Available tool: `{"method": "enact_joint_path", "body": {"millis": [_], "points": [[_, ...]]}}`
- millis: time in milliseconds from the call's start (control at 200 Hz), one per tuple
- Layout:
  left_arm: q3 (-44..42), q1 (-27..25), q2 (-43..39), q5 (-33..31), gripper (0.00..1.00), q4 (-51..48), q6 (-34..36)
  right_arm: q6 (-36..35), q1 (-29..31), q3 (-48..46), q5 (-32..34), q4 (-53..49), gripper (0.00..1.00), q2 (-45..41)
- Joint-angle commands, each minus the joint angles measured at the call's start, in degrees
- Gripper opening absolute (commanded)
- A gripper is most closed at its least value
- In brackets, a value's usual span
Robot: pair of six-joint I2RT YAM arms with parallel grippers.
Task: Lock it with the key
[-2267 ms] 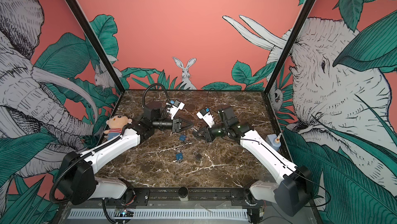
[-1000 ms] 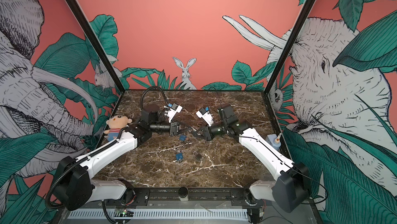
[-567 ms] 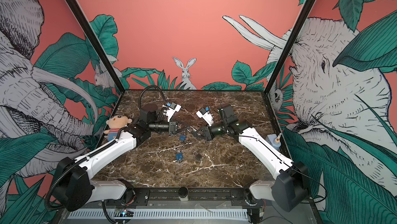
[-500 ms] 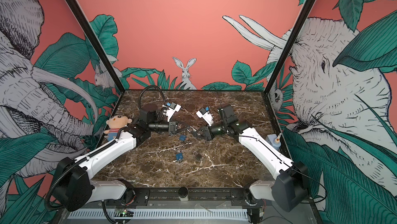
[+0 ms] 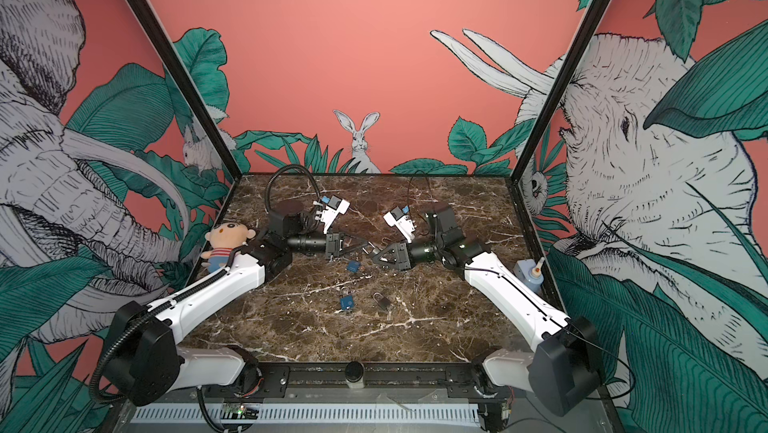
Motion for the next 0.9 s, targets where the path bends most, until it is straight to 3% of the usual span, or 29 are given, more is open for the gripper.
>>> {"method": "enact_joint_path", "body": {"millis": [0, 280, 895], "points": [[-1.6, -0.2, 2.1, -2.4, 0.00, 1.2, -0.4, 2.7, 1.0, 1.2, -8.2, 9.8, 0.00, -3.3], [-2.4, -0.2, 3.0, -2.0, 0.00, 2.0, -0.8, 8.6, 1.1, -0.7, -10.0, 17.6, 0.00, -4.0], [-7.1, -1.2, 3.2, -0.2, 0.00, 5.3, -3.2, 14.0, 1.1, -0.7, -10.7, 25.7, 0.00, -1.7]]}}
